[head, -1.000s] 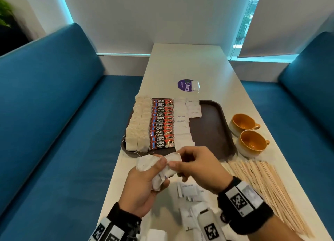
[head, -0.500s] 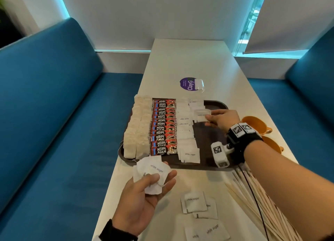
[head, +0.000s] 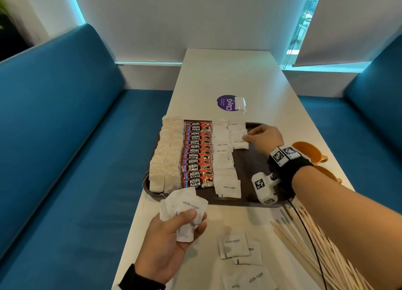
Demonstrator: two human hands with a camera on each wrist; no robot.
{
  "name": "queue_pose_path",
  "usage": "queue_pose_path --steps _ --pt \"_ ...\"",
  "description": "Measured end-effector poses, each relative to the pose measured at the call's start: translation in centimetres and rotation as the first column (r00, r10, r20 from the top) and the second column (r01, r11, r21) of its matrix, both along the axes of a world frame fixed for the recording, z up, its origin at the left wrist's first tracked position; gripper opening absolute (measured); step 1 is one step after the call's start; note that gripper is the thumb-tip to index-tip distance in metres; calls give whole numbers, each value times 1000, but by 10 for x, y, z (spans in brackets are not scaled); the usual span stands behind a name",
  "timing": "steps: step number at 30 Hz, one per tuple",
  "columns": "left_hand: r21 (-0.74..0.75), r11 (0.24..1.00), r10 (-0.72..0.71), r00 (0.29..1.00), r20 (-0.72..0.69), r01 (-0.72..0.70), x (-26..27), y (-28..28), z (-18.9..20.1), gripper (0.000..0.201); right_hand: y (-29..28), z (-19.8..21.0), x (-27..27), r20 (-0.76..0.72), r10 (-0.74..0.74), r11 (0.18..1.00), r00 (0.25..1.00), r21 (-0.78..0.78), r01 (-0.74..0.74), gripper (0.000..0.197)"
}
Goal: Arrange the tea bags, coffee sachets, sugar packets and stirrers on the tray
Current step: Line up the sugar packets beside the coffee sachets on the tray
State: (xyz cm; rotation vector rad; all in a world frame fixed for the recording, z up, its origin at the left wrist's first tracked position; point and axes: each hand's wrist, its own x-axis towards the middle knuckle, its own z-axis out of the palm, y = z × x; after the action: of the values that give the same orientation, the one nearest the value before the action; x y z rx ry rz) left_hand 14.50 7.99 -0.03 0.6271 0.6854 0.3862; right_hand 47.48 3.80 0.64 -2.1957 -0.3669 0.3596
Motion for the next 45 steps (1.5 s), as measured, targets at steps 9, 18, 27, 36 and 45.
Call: queue_pose_path --steps 9,18,27,36,45 --pt "79 997 -19 999 35 16 -8 -23 32 43 -87 52 -191 -334 515 834 789 408 -371 41" --pt "-20 1000 10 999 33 -9 -5 -28 40 48 -91 39 -195 -282 341 829 897 540 -146 18" --pt "-117 993 8 1000 -21 -10 4 -7 19 30 -38 12 -18 -300 -18 960 954 260 100 13" --pt "-113 994 -3 998 -60 -3 9 0 -1 28 2 -18 28 -326 -92 966 941 -260 4 28" --pt "-100 995 5 1000 13 -4 3 -6 15 27 -15 0 -2 -88 -12 963 996 -268 -12 24"
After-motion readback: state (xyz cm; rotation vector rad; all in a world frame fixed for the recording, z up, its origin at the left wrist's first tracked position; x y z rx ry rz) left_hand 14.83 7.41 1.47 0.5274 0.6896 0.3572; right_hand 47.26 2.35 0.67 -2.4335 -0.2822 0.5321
